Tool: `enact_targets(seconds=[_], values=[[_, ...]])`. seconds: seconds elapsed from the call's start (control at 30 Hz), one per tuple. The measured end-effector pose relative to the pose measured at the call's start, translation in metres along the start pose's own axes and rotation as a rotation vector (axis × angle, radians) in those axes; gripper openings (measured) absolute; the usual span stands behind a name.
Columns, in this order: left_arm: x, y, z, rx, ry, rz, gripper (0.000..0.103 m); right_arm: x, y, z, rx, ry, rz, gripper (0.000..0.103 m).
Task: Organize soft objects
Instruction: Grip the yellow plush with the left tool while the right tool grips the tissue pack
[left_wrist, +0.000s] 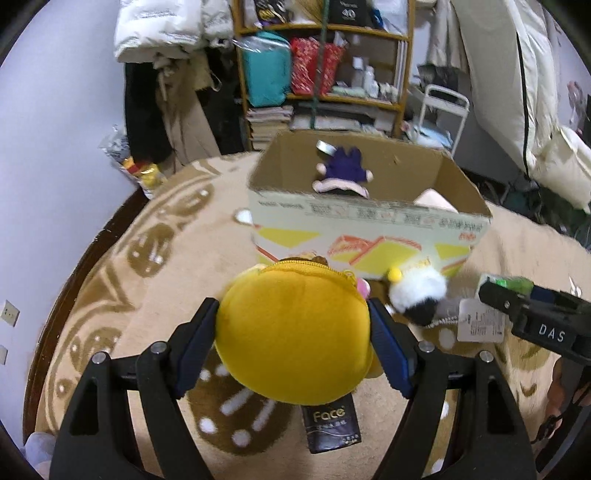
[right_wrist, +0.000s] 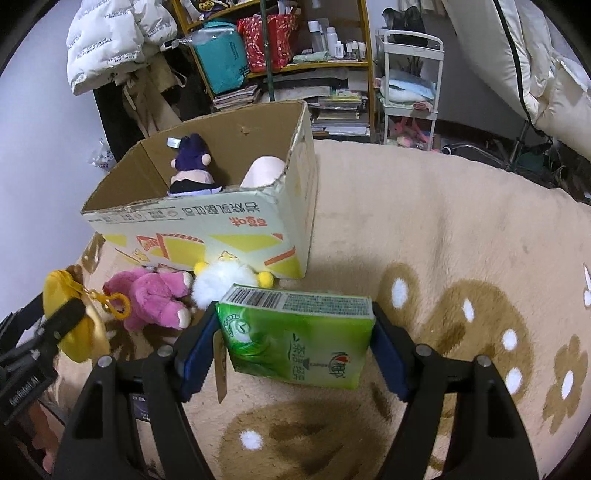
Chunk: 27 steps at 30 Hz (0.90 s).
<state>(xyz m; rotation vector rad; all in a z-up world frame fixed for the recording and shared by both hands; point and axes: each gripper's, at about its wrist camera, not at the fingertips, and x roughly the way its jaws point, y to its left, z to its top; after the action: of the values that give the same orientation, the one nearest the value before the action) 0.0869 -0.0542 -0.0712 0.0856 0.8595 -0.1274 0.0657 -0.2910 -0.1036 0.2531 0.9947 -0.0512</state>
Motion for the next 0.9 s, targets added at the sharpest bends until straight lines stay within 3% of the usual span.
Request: enact_targets(seconds=[0.2, 0.63, 0.9], values=[[-0.01, 0.01, 0.005, -0.029, -0.044, 0.024, 0.078, -0.013, 0.0, 0.0, -0.009, -0.04, 0.008, 0.08], [-0.002, -0.002, 0.003, 0.019, -0.034, 0.03, 0.078, 0.036, -0.006, -0.006, 0.044, 0.095, 0.029, 0.08], [0.001, -0.006, 0.003, 0.03, -0.029, 0.034, 0.078, 0.055, -0.008, -0.009, 0.059, 0.134, 0.035, 0.08]])
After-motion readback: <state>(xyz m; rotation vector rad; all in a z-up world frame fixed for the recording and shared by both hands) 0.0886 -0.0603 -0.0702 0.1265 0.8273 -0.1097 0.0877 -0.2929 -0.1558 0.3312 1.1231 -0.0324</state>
